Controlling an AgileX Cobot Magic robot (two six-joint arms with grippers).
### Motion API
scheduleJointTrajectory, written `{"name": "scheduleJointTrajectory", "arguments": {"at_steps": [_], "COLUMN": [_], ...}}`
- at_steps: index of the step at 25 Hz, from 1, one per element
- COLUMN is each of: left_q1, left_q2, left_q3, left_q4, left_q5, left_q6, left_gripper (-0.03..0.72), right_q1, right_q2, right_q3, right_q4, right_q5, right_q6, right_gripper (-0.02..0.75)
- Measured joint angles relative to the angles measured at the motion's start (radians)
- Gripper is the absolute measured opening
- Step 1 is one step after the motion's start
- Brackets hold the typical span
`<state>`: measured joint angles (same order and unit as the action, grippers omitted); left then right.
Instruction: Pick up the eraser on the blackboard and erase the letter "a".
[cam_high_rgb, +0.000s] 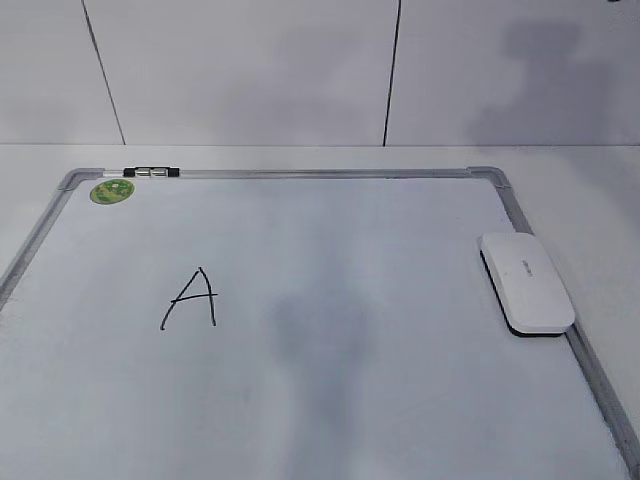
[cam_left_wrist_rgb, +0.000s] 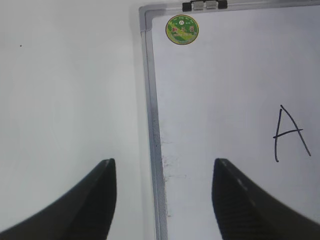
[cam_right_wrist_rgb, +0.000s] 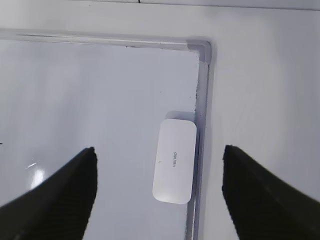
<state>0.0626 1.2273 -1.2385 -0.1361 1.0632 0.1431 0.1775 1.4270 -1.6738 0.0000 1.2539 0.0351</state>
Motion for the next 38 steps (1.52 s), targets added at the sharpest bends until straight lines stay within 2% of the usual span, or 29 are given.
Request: {"name": "scheduleJointTrajectory", "arguments": {"at_steps": [8,20,27,38], "left_q1": [0.0,0.0,0.0,0.0], "left_q2": [-0.093,-0.235,-0.315,-0.535], "left_q3": [0.0,0.0,0.004,0.236], "left_q4": [-0.001,-0.001,-0.001,-0.006], "left_q5": [0.017,0.055,0.097,0.085], "left_q6": [0.0,0.0,0.0,0.0], "left_gripper": [0.459,0.463,0.465,0.465], "right_q1": [0.0,0.0,0.0,0.0], "right_q2": [-0.117,-0.311,-0.49,-0.712], "right_q3": [0.029,0.35,0.452,0.492], "right_q4": [-0.008,-0.011,-0.014,-0.015], "right_q5": [0.004,0.005,0.005,-0.013], "right_q6": [-0.019,-0.027,-0.035,-0.067], "right_gripper": [0.592,0.592,0.592,0.592]}}
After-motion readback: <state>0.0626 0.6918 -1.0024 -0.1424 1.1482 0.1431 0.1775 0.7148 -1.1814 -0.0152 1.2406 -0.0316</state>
